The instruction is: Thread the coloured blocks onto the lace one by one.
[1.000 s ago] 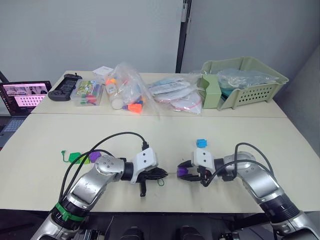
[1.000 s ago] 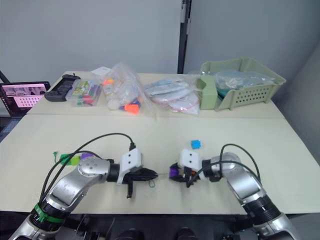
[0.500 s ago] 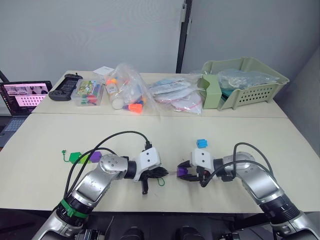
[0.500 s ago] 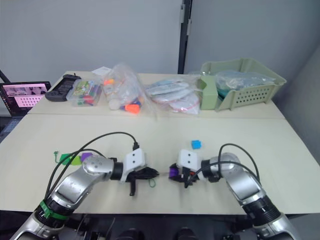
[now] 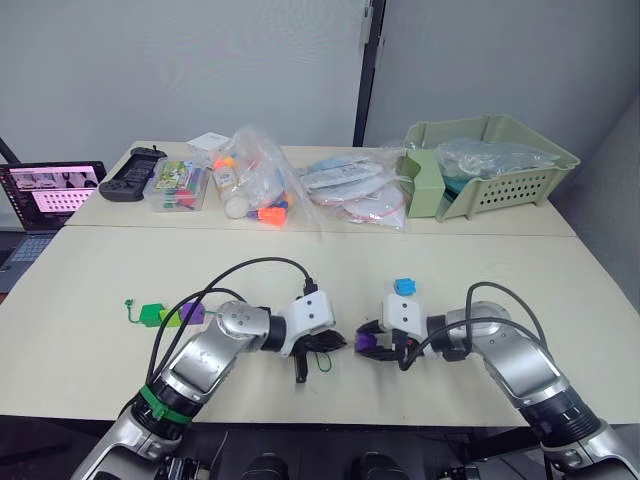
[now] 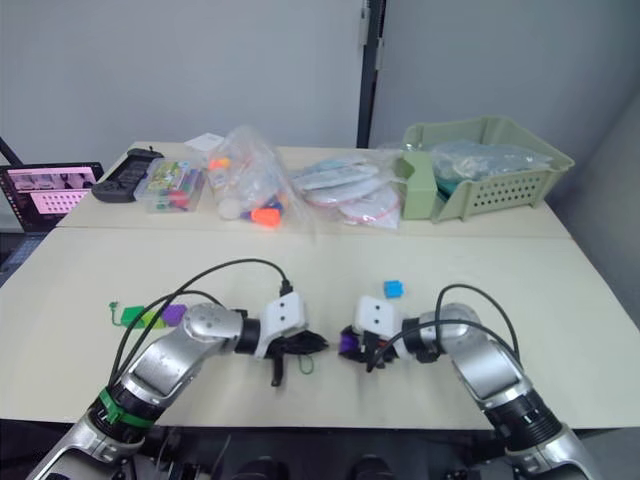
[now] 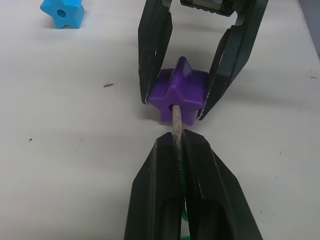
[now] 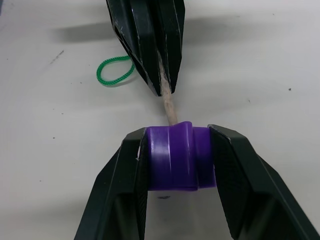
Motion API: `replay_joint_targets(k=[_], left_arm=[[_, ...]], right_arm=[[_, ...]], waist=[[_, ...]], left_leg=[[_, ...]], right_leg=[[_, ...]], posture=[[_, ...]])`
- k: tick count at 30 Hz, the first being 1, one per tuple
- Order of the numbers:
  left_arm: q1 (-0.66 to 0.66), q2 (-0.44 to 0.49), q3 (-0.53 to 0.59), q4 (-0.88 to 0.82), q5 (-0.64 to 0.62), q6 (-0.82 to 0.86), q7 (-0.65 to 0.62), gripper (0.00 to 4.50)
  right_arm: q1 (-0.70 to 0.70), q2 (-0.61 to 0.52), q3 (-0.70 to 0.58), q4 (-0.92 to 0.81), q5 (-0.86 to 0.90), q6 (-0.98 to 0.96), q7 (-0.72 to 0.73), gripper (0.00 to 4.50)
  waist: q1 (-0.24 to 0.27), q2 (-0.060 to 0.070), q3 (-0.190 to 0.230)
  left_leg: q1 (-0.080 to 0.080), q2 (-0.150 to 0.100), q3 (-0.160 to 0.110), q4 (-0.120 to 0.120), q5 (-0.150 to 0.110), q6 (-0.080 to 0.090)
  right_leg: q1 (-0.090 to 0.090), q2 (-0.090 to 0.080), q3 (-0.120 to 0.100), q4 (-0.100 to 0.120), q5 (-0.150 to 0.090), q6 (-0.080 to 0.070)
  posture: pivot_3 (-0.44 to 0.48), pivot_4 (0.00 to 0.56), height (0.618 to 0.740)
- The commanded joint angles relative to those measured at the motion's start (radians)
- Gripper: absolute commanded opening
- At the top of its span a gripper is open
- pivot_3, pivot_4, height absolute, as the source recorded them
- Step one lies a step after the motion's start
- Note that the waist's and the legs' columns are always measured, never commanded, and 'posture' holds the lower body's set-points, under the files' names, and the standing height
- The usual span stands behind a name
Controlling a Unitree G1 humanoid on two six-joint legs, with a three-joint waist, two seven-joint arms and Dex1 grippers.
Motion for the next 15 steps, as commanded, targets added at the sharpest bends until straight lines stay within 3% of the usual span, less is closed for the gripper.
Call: replay_joint_targets(k=[1, 7, 11, 15], left_arm=[[-0.046, -0.086, -0.051, 0.013, -0.008, -0.041, -0.001, 0.0], [-0.063, -0.146, -0.086, 0.097, 0.024, -0.102, -0.028, 0.0], [-0.07, -0.133, -0.081, 0.102, 0.034, -0.102, -0.06, 0.0], [-0.07, -0.084, -0.043, 0.078, 0.018, -0.072, -0.096, 1.33]], right_arm=[[0.006, 0.026, 0.035, -0.056, 0.018, 0.022, -0.001, 1.35], [0.023, 0.025, 0.031, -0.092, 0.017, 0.046, -0.002, 1.33], [0.027, 0.027, 0.024, -0.097, 0.016, 0.057, -0.007, 1.33], [0.038, 0.022, 0.02, -0.092, 0.013, 0.055, -0.008, 1.33]], waist=[[0.001, 0.0, 0.0], [0.006, 0.001, -0.001], [0.009, 0.001, -0.001], [0.003, 0.001, -0.001]], left_leg=[[0.0, 0.0, 0.0, 0.0, 0.0, 0.0], [0.0, -0.001, 0.0, 0.002, 0.0, 0.0], [0.0, -0.001, 0.0, 0.004, 0.0, 0.0], [0.0, -0.001, -0.001, 0.004, 0.0, 0.0]], right_leg=[[0.0, 0.0, 0.0, 0.0, 0.0, 0.0], [0.001, 0.0, -0.001, 0.0, 0.0, 0.0], [0.004, 0.0, -0.001, -0.001, 0.0, 0.001], [0.004, 0.0, -0.001, -0.001, 0.0, 0.001]], posture=[[0.0, 0.15, 0.74], [0.0, 0.15, 0.74], [0.0, 0.15, 0.74], [0.0, 0.15, 0.74]])
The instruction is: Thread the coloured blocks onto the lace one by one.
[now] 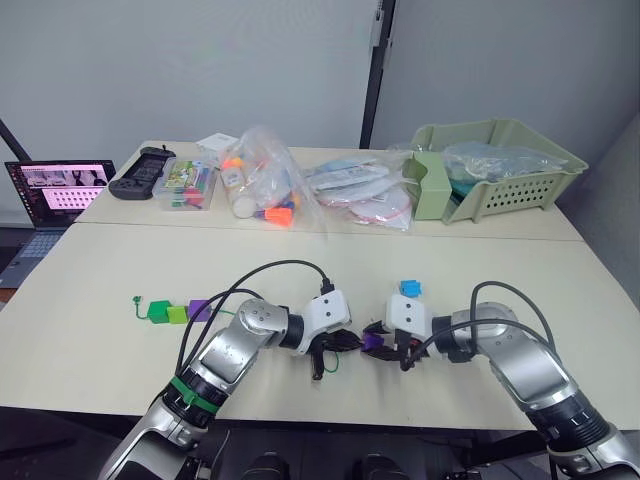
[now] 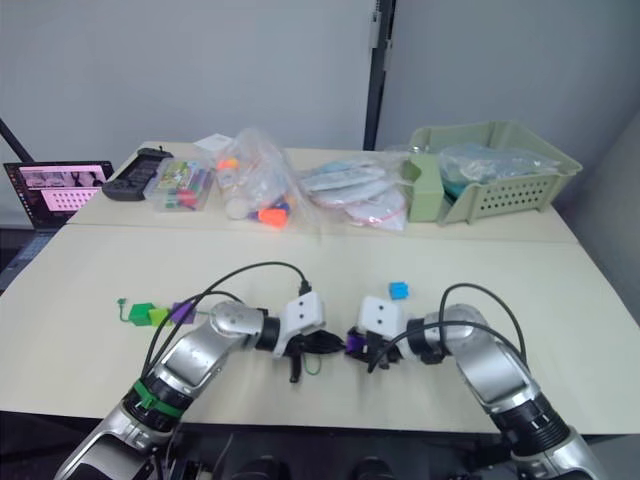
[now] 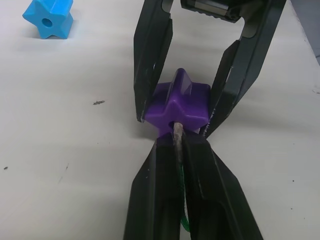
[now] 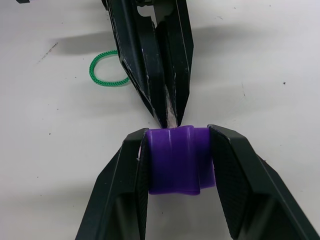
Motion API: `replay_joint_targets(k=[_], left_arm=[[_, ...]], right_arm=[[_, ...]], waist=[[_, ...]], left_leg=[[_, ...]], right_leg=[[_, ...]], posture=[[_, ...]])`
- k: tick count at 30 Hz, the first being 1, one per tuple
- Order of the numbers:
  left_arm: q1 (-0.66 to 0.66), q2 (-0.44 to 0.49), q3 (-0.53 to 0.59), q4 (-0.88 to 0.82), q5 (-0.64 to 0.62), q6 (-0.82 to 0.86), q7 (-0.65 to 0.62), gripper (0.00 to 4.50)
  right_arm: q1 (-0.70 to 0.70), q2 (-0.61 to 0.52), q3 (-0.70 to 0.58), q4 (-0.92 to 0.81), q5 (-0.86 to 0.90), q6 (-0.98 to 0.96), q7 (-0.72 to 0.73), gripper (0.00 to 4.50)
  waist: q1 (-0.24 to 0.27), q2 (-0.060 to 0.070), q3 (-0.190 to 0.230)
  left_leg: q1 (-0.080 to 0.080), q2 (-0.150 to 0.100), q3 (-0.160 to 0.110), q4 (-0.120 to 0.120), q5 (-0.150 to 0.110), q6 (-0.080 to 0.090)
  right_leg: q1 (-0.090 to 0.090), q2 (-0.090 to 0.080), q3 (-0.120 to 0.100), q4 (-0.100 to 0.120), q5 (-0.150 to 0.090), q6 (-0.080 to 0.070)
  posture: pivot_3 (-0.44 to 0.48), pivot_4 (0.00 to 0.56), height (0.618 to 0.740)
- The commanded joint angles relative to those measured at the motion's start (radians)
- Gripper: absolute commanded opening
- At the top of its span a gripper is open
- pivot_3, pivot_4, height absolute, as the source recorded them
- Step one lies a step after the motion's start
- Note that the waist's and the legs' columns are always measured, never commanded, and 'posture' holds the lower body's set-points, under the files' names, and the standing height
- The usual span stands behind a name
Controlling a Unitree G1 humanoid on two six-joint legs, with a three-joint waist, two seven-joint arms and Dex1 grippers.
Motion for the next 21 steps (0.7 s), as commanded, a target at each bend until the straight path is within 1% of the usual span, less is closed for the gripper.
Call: replay_joint_targets(k=[1, 5, 8, 12, 15, 17, 18, 21], left_arm=[[-0.014, 0.012, -0.004, -0.063, -0.037, 0.005, -0.05, 1.7], [0.006, 0.117, 0.043, -0.096, -0.049, 0.032, -0.087, 2.94], [0.04, 0.144, 0.05, -0.106, -0.054, 0.026, -0.086, 2.97], [0.063, 0.133, 0.059, -0.108, -0.065, 0.025, -0.068, 2.97], [0.065, 0.119, 0.076, -0.109, -0.074, 0.01, -0.051, 2.12], [0.065, 0.117, 0.079, -0.114, -0.079, 0.011, -0.054, 1.35], [0.065, 0.116, 0.08, -0.116, -0.081, 0.014, -0.054, 1.11], [0.065, 0.116, 0.082, -0.127, -0.086, 0.021, -0.054, 0.15]], right_arm=[[0.018, 0.022, 0.032, -0.041, 0.029, -0.001, 0.007, 1.32], [0.033, 0.01, 0.028, -0.017, 0.022, -0.017, 0.012, 1.32], [0.035, 0.004, 0.026, -0.011, 0.024, -0.022, 0.012, 1.32], [0.033, -0.001, 0.024, -0.016, 0.027, -0.016, 0.013, 1.32], [0.036, -0.008, 0.021, -0.023, 0.03, -0.012, 0.015, 1.32], [0.038, -0.011, 0.021, -0.025, 0.031, -0.009, 0.016, 1.32], [0.039, -0.012, 0.021, -0.026, 0.031, -0.008, 0.017, 1.32], [0.045, -0.017, 0.022, -0.031, 0.031, -0.006, 0.018, 1.32]], waist=[[-0.003, 0.0, 0.0], [-0.011, 0.0, 0.0], [-0.011, 0.0, 0.0], [-0.008, 0.0, 0.0], [-0.006, 0.0, 0.0], [-0.006, 0.0, 0.0], [-0.006, 0.0, 0.0], [-0.006, 0.0, 0.0]], left_leg=[[0.0, 0.0, 0.0, 0.0, 0.0, 0.0], [0.0, 0.001, 0.0, -0.001, 0.0, 0.0], [0.0, 0.001, 0.0, -0.002, 0.0, 0.0], [-0.001, 0.001, 0.0, -0.001, 0.0, 0.0], [-0.001, 0.001, 0.0, -0.001, 0.0, 0.0], [-0.001, 0.001, 0.0, -0.001, 0.0, 0.0], [-0.001, 0.001, 0.0, -0.001, 0.0, 0.0], [-0.001, 0.001, 0.0, -0.001, 0.0, 0.0]], right_leg=[[0.0, 0.0, 0.0, 0.0, 0.0, 0.0], [-0.002, 0.001, 0.0, 0.001, 0.0, 0.0], [-0.003, 0.001, 0.0, 0.001, 0.0, 0.0], [-0.002, 0.001, 0.0, 0.001, 0.0, 0.0], [-0.002, 0.001, 0.0, 0.001, 0.0, 0.0], [-0.002, 0.001, 0.0, 0.001, 0.0, 0.0], [-0.002, 0.001, 0.0, 0.001, 0.0, 0.0], [-0.003, 0.001, 0.0, 0.001, 0.0, 0.0]], posture=[[0.0, 0.15, 0.74], [0.0, 0.15, 0.74], [0.0, 0.15, 0.74], [0.0, 0.15, 0.74], [0.0, 0.15, 0.74], [0.0, 0.15, 0.74], [0.0, 0.15, 0.74], [0.0, 0.15, 0.74]])
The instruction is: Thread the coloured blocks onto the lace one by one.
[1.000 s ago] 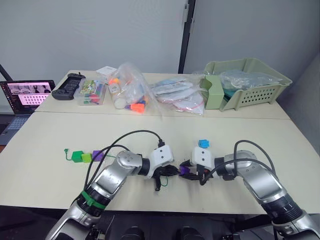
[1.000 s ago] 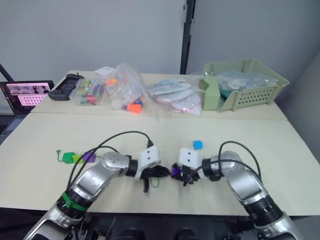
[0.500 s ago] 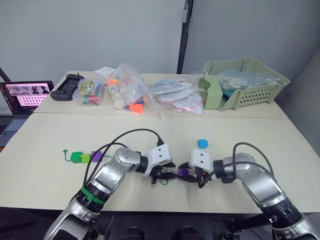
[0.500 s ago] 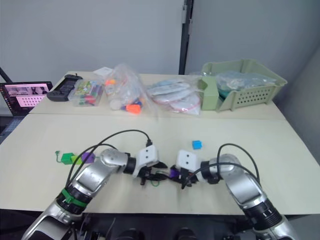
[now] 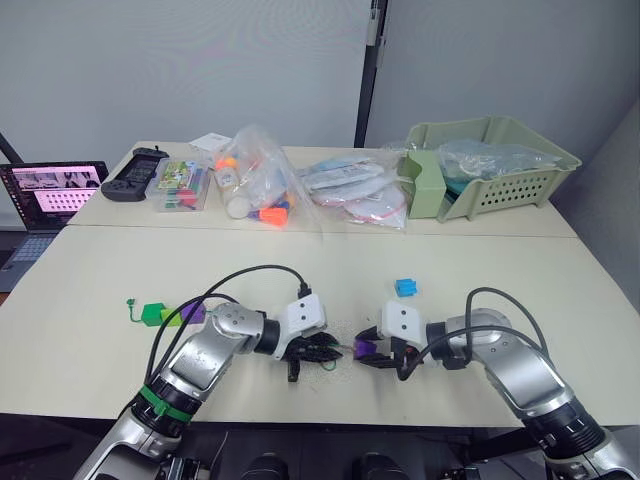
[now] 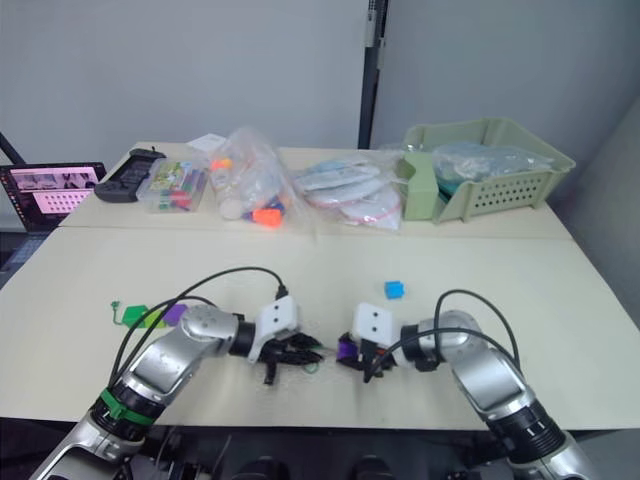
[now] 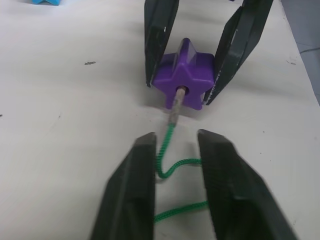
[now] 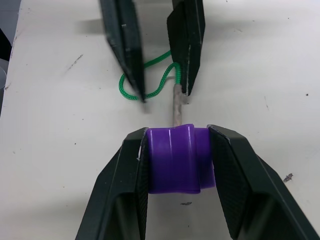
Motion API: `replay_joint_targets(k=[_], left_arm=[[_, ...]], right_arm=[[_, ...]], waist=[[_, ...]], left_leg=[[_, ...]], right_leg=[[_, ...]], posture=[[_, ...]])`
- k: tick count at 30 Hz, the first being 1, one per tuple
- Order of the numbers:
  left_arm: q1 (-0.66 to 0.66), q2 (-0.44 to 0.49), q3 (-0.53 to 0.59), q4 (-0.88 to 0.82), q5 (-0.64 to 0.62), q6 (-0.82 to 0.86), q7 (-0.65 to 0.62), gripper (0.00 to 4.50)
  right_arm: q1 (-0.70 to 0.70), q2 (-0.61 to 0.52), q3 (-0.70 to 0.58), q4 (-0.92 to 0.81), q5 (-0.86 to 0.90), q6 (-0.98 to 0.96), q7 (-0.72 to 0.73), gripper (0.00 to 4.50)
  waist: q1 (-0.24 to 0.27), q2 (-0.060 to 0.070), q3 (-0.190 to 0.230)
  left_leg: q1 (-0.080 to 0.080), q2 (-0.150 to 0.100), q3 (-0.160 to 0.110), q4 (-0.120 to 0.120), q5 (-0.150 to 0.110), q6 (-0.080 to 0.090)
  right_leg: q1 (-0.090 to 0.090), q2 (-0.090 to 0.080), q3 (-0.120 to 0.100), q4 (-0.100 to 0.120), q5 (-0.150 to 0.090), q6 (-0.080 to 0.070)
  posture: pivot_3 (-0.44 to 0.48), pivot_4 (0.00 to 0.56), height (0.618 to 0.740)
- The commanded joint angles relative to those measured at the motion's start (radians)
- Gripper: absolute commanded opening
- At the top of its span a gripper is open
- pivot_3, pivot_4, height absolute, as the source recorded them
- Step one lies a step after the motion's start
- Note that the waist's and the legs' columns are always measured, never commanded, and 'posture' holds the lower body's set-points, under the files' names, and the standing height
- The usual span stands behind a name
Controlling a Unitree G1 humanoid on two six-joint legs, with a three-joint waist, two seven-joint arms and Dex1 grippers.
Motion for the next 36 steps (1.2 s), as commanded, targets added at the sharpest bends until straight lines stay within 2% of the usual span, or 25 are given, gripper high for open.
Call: replay_joint_targets(k=[1, 10, 23, 27, 30, 36], left_arm=[[-0.009, -0.001, 0.015, -0.049, -0.029, -0.001, -0.005, 0.0], [-0.019, 0.012, -0.012, -0.055, -0.035, 0.008, -0.026, 0.0], [-0.098, -0.137, -0.141, 0.09, 0.066, -0.038, 0.023, 0.0], [-0.104, -0.129, -0.126, 0.09, 0.072, -0.034, 0.007, 0.0], [-0.101, -0.092, -0.096, 0.07, 0.059, -0.028, -0.019, 0.84], [-0.072, -0.003, -0.036, 0.01, 0.015, -0.007, -0.055, 2.84]], right_arm=[[0.021, -0.013, 0.019, -0.009, 0.011, 0.011, 0.013, 1.32], [0.018, -0.013, 0.033, -0.02, 0.001, 0.02, 0.007, 1.32], [0.023, -0.011, 0.051, -0.081, 0.001, 0.078, -0.019, 1.32], [0.022, -0.012, 0.054, -0.085, -0.002, 0.089, -0.028, 1.31], [0.023, -0.016, 0.054, -0.079, -0.004, 0.091, -0.031, 1.31], [0.03, -0.021, 0.058, -0.079, -0.007, 0.094, -0.037, 1.31]], waist=[[0.0, 0.0, 0.0], [0.0, 0.0, 0.0], [0.011, 0.0, 0.0], [0.016, 0.0, 0.0], [0.012, 0.0, 0.0], [0.001, 0.0, 0.0]], left_leg=[[0.0, 0.0, 0.0, 0.0, 0.0, 0.0], [0.0, 0.0, 0.0, 0.0, 0.0, 0.0], [0.001, -0.001, 0.0, 0.002, 0.0, 0.0], [0.007, -0.002, 0.0, 0.002, 0.0, 0.0], [0.007, -0.002, 0.0, 0.002, 0.0, 0.0], [0.006, -0.001, -0.001, 0.0, 0.0, 0.0]], right_leg=[[0.0, 0.0, 0.0, 0.0, 0.0, 0.0], [0.0, 0.0, 0.0, 0.0, 0.0, 0.0], [0.004, -0.001, 0.0, -0.002, 0.0, 0.0], [0.012, -0.001, -0.001, -0.003, 0.0, 0.001], [0.011, -0.001, 0.0, -0.003, -0.001, 0.001], [0.009, 0.0, -0.001, -0.002, 0.0, 0.001]], posture=[[0.0, 0.15, 0.74], [0.0, 0.15, 0.74], [0.0, 0.15, 0.74], [0.0, 0.15, 0.74], [0.0, 0.15, 0.74], [0.0, 0.15, 0.74]])
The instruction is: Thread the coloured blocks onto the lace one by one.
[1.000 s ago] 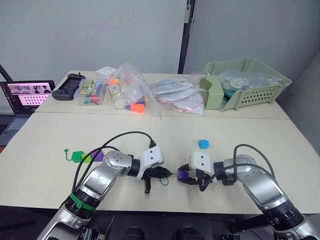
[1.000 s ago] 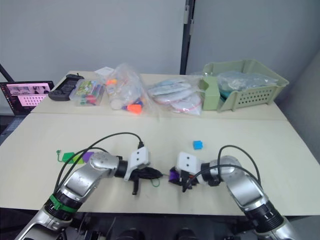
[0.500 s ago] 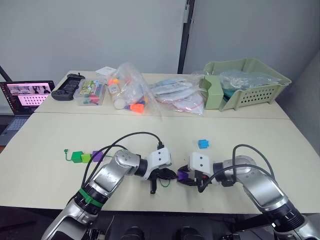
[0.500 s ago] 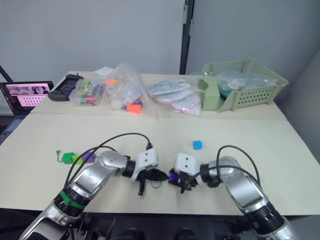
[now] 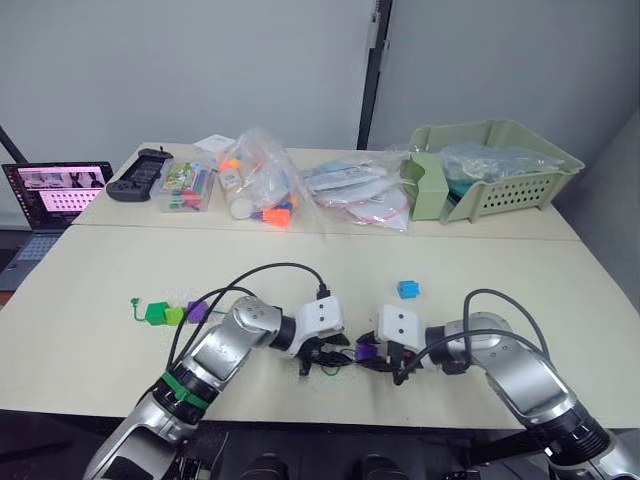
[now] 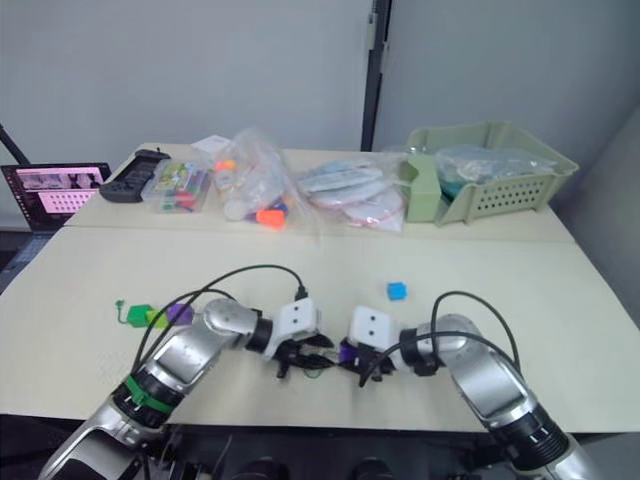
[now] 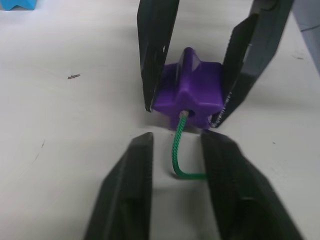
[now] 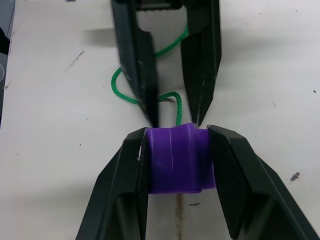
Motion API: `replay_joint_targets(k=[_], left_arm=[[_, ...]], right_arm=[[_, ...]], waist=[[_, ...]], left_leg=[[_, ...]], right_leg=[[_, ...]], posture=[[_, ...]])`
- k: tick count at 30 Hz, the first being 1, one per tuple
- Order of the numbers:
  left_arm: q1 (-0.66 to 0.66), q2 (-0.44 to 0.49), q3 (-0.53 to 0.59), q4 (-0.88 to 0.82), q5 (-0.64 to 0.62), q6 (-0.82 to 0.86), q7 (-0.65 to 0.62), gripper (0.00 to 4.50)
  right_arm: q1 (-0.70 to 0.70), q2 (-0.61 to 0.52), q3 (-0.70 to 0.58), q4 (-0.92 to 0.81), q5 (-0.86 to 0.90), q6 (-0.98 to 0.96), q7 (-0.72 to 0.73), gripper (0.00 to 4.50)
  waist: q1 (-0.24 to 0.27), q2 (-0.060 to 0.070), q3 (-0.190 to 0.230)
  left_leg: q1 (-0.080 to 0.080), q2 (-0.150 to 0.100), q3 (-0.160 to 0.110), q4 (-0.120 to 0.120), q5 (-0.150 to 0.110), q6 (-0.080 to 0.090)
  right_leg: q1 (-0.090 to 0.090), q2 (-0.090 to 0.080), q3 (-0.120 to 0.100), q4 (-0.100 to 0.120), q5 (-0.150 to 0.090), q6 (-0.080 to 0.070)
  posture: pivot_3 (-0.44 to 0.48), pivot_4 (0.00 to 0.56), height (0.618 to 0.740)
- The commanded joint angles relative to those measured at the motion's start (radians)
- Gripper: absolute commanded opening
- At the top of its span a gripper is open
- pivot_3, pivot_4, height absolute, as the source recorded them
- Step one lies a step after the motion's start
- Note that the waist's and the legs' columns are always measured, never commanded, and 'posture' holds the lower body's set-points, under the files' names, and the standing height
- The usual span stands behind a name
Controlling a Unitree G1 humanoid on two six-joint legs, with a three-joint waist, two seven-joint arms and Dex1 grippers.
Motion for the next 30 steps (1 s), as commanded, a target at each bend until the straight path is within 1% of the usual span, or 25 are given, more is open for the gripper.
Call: replay_joint_targets(k=[1, 6, 11, 14, 15, 16, 24, 30], left_arm=[[0.019, 0.021, 0.04, -0.06, -0.039, 0.013, -0.013, 2.89], [0.037, 0.023, 0.055, -0.08, -0.059, 0.026, 0.0, 2.89], [0.035, 0.012, 0.044, -0.069, -0.063, 0.028, 0.001, 1.42], [0.033, 0.006, 0.042, -0.068, -0.062, 0.026, 0.003, 0.34], [0.032, 0.005, 0.042, -0.069, -0.062, 0.026, 0.002, 0.11], [0.032, 0.005, 0.041, -0.068, -0.061, 0.025, 0.0, 0.0], [0.023, -0.005, 0.031, -0.072, -0.055, 0.032, 0.002, 0.0], [-0.02, -0.069, -0.053, -0.013, 0.005, 0.015, 0.023, 0.0]], right_arm=[[0.019, -0.004, 0.031, -0.008, 0.004, 0.011, 0.006, 1.31], [0.018, -0.004, 0.033, -0.006, 0.004, 0.012, 0.006, 1.31], [0.018, -0.005, 0.033, -0.008, 0.004, 0.015, 0.005, 1.31], [0.02, -0.007, 0.032, -0.012, 0.005, 0.019, 0.004, 1.31], [0.022, -0.008, 0.032, -0.014, 0.005, 0.02, 0.005, 1.31], [0.023, -0.009, 0.031, -0.015, 0.006, 0.021, 0.004, 1.31], [0.028, -0.012, 0.032, -0.023, 0.006, 0.027, 0.003, 1.31], [0.024, -0.009, 0.039, -0.026, 0.008, 0.033, 0.003, 1.31]], waist=[[0.0, 0.0, 0.0], [-0.001, 0.0, 0.0], [-0.001, 0.0, 0.0], [-0.001, 0.0, 0.0], [-0.001, 0.0, 0.0], [-0.001, 0.0, 0.0], [-0.001, 0.0, 0.0], [0.0, 0.0, 0.0]], left_leg=[[0.0, 0.0, 0.0, 0.0, 0.0, 0.0], [0.0, 0.0, 0.0, 0.0, 0.0, 0.0], [0.0, 0.0, 0.0, 0.0, 0.0, 0.0], [0.0, 0.0, 0.0, 0.0, 0.0, 0.0], [0.0, 0.0, 0.0, 0.0, 0.0, 0.0], [0.0, 0.0, 0.0, 0.0, 0.0, 0.0], [0.0, 0.0, 0.0, 0.0, 0.0, 0.0], [0.0, 0.0, 0.0, 0.0, 0.0, 0.0]], right_leg=[[0.0, 0.0, 0.0, 0.0, 0.0, 0.0], [0.0, 0.0, 0.0, 0.0, 0.0, 0.0], [0.0, 0.0, 0.0, 0.0, 0.0, 0.0], [0.0, 0.0, 0.0, 0.0, 0.0, 0.0], [0.0, 0.0, 0.0, 0.0, 0.0, 0.0], [0.0, 0.0, 0.0, 0.0, 0.0, 0.0], [0.0, 0.0, 0.0, 0.0, 0.0, 0.0], [0.001, 0.0, 0.0, -0.001, 0.0, 0.0]], posture=[[0.0, 0.15, 0.74], [0.0, 0.15, 0.74], [0.0, 0.15, 0.74], [0.0, 0.15, 0.74], [0.0, 0.15, 0.74], [0.0, 0.15, 0.74], [0.0, 0.15, 0.74], [0.0, 0.15, 0.74]])
